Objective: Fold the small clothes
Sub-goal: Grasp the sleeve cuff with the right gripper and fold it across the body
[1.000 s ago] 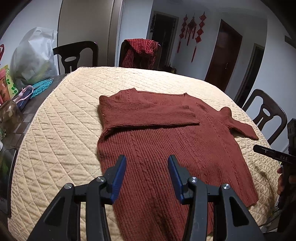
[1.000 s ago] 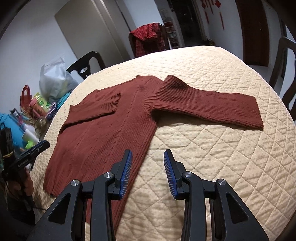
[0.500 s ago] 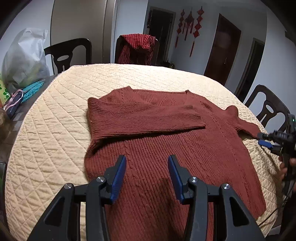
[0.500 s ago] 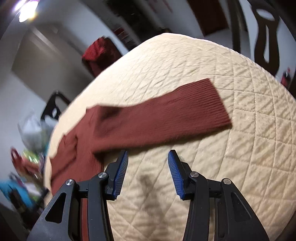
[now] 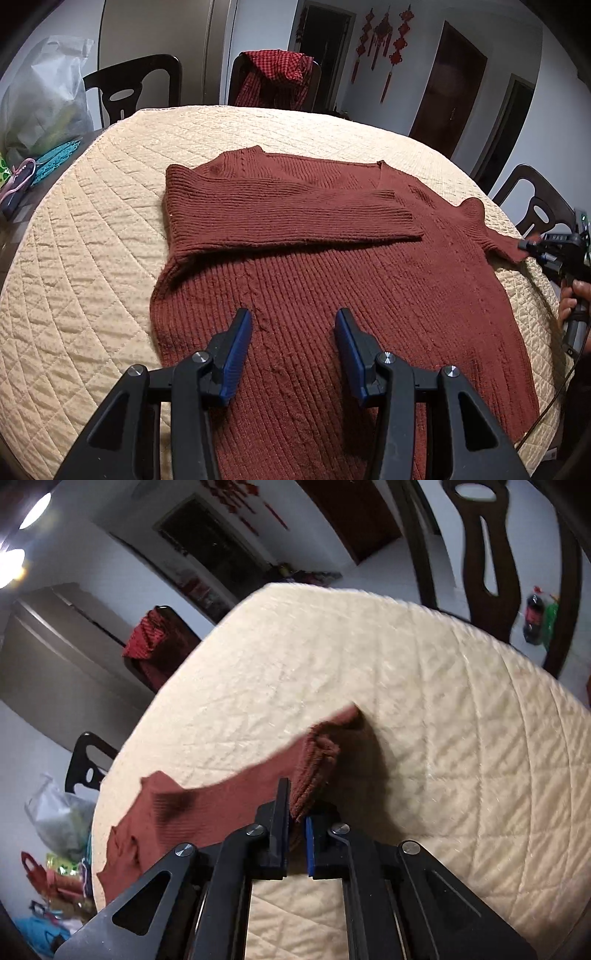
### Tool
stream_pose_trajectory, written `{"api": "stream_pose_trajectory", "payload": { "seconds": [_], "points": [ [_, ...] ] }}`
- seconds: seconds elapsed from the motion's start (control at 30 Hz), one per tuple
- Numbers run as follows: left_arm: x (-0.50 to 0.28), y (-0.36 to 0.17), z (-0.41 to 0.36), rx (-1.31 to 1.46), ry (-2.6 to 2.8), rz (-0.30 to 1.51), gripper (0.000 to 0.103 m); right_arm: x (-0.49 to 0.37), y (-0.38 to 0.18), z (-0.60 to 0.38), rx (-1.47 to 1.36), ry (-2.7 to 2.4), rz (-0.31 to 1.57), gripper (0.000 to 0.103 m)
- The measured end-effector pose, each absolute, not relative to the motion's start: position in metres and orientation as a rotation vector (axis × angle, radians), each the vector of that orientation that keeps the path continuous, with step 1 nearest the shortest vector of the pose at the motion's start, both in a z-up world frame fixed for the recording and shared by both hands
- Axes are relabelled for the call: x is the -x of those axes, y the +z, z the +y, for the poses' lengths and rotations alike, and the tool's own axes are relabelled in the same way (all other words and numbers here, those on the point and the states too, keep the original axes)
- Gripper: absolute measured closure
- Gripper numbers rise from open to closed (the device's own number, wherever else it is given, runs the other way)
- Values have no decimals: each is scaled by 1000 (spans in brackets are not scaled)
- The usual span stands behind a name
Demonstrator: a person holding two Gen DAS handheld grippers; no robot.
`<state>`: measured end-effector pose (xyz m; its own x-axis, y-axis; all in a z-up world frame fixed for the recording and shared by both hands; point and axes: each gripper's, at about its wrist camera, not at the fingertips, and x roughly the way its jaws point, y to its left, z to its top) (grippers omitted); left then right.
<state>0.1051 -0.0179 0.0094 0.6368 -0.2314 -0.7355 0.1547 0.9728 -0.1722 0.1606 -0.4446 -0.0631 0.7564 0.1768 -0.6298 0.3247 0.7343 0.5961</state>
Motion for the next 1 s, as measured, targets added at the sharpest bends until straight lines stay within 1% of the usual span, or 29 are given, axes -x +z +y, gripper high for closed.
{"api": "stream_pose_trajectory", "payload": {
  "seconds": [0.13, 0.3, 0.43, 0.57, 0.63, 0.7, 0.73, 0.77, 1.0],
  "points": [
    [-105, 11, -17, 100, -222, 849, 53, -169, -22, -409, -673, 25, 658, 97],
    [-102, 28, -15, 118, -239, 819, 53, -180, 21, -332, -531, 258, 626, 97],
    [-101, 44, -12, 114, -244, 781, 53, -191, 22, -267, -465, 431, 681, 97],
    [-109, 52, -7, 135, -257, 783, 53, -207, -7, -217, -427, 536, 776, 97],
    [-113, 51, -6, 134, -257, 790, 53, -217, -29, -197, -410, 573, 874, 92],
    [-118, 50, -7, 136, -264, 805, 53, -211, -44, -186, -371, 603, 931, 80],
    [-121, 49, -8, 137, -274, 814, 54, -208, -43, -188, -359, 619, 932, 76],
    [-124, 49, -10, 135, -283, 821, 53, -204, -42, -191, -349, 637, 928, 71],
    [-158, 40, -40, 133, -384, 899, 54, -177, -19, -224, -330, 653, 830, 70]
  ]
}}
